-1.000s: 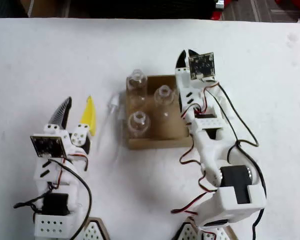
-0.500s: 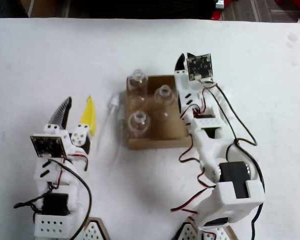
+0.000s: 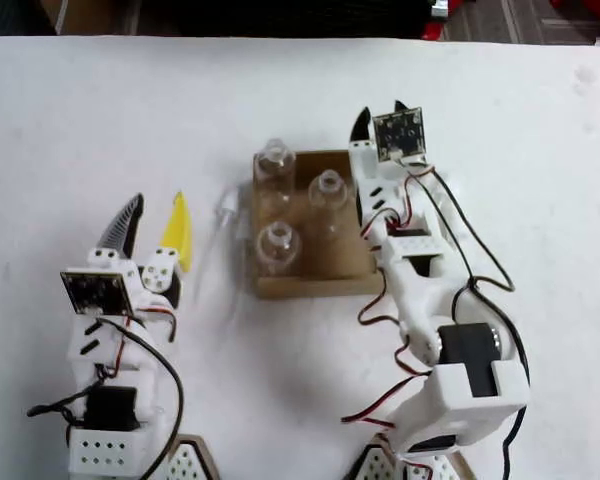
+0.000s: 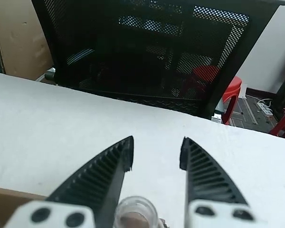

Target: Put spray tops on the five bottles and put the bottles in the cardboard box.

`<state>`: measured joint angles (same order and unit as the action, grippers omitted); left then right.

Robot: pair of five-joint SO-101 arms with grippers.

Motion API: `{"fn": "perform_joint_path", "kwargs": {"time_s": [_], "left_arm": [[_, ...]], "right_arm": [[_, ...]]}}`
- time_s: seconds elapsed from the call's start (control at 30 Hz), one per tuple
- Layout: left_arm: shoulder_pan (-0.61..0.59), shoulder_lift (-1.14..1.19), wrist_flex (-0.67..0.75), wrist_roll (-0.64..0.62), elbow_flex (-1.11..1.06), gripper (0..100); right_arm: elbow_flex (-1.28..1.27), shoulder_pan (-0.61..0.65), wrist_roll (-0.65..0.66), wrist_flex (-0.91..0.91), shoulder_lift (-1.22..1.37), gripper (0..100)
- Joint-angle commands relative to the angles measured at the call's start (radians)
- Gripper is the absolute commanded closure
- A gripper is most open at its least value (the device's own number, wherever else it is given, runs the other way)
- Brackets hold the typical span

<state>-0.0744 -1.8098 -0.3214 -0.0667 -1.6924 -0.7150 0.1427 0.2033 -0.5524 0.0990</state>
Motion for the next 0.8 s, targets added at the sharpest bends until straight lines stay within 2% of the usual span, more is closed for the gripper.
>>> {"fn": "perform_joint_path", "kwargs": {"time_s": [0.0,0.23,0.5,0.63,0.77], "left_arm": [[-0.004,-0.018,-0.002,0.014,0.000,83],[-0.004,-0.018,-0.003,0.014,0.000,83],[-0.004,-0.018,-0.003,0.014,0.000,83],[-0.002,-0.018,-0.003,0.014,0.000,83],[-0.002,-0.018,-0.003,0.014,0.000,83]], "right_arm": [[0.014,0.002,0.006,-0.027,-0.120,85.1],[-0.098,-0.054,0.006,0.005,-0.450,85.1],[-0.236,-0.200,0.006,0.300,-0.791,85.0],[-0.376,-0.268,0.006,0.329,-0.951,85.0],[-0.563,-0.280,0.012,0.329,-1.121,85.0]]}}
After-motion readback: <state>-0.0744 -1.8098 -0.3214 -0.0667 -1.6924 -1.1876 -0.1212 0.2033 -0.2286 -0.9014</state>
